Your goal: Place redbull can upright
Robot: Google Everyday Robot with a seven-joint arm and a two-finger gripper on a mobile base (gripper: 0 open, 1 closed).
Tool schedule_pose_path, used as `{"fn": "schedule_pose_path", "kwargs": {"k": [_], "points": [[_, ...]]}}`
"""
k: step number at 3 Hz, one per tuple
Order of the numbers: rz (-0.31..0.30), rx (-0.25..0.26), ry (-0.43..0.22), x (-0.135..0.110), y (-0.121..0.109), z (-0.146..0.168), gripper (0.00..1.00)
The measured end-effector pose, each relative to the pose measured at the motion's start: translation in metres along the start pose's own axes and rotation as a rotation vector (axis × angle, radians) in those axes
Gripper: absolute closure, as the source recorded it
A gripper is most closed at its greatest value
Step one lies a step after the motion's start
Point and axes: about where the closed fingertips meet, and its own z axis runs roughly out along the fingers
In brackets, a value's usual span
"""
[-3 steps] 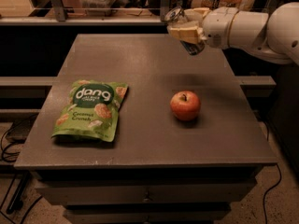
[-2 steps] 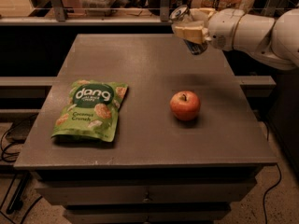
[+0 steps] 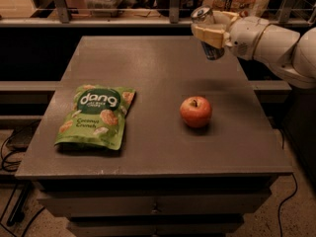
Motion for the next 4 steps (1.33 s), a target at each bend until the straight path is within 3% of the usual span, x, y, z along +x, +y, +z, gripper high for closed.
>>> {"fn": "schedule_pose_path", "kwargs": {"k": [2,4], "points": [[0.102,0.085,-0.038,0.03,-0.016,-0.027,1.0],[0.152,0.124,-0.055,0.048,-0.019,-0.04,1.0]]}}
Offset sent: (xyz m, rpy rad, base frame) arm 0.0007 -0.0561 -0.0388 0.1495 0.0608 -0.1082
